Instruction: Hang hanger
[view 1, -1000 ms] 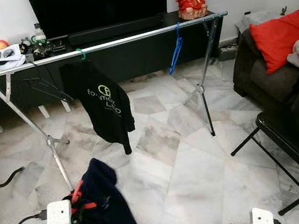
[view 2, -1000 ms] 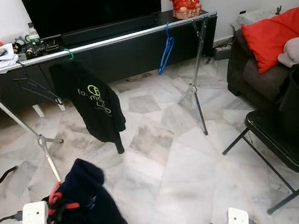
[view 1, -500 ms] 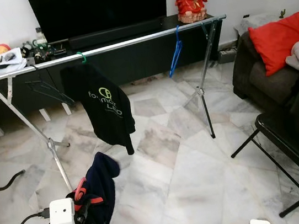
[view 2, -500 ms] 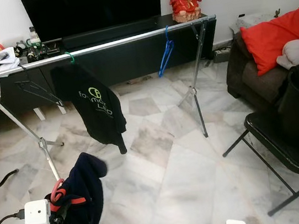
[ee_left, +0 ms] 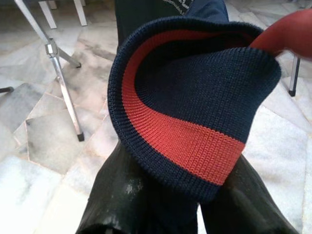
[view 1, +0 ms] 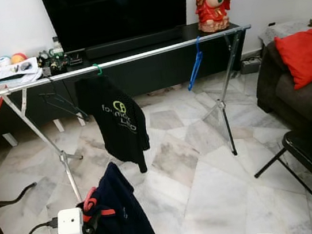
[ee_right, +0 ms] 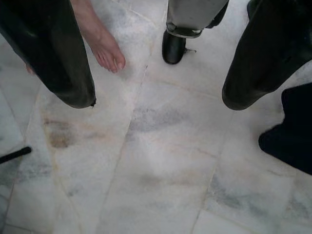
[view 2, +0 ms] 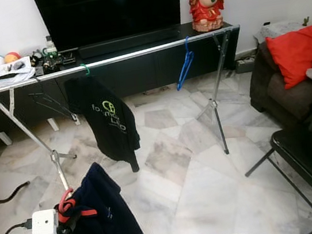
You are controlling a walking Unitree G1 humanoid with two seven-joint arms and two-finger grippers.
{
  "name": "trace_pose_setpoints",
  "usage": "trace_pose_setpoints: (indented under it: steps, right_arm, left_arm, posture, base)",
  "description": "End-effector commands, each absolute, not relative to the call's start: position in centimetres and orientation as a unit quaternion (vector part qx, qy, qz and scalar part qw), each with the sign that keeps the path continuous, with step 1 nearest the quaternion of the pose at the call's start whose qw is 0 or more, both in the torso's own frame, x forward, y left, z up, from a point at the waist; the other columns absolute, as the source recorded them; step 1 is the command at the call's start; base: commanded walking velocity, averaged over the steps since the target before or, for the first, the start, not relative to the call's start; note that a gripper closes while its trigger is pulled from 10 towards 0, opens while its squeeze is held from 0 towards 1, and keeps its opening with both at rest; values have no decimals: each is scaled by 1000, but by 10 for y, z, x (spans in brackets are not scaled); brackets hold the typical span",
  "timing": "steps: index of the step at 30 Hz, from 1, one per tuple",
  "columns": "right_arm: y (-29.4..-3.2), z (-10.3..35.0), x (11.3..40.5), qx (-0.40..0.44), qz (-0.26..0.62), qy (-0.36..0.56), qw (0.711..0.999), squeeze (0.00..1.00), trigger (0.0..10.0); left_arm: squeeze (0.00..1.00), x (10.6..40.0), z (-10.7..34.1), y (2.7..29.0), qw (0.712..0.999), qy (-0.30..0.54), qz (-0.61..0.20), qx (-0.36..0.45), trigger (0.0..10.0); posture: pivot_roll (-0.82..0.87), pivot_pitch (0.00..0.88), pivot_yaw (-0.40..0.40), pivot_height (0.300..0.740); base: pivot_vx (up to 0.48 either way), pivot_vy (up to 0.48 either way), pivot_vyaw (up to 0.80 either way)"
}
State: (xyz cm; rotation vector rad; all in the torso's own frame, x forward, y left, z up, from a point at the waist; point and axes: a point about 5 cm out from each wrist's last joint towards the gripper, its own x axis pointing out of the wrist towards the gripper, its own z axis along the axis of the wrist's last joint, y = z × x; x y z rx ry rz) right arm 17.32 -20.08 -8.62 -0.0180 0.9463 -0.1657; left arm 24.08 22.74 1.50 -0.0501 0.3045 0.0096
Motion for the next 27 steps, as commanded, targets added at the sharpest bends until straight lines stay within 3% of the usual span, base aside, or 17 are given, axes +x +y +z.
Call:
trace_pose_setpoints:
  steps: [1, 27]
  right_arm:
    - [-204, -89, 166, -4, -86, 467, 880, 0, 10000]
    - [-204, -88, 170, -3, -88, 465, 881, 0, 10000]
  left_arm:
    - [0, 245, 24, 228, 991, 133, -1, -24, 10000]
    - [0, 251, 28, 219, 991, 131, -19, -37, 10000]
  posture:
    - [44, 0, 42, 740]
    - [53, 35, 42, 740]
  base:
    - [304, 0, 0]
    - [321, 0, 0]
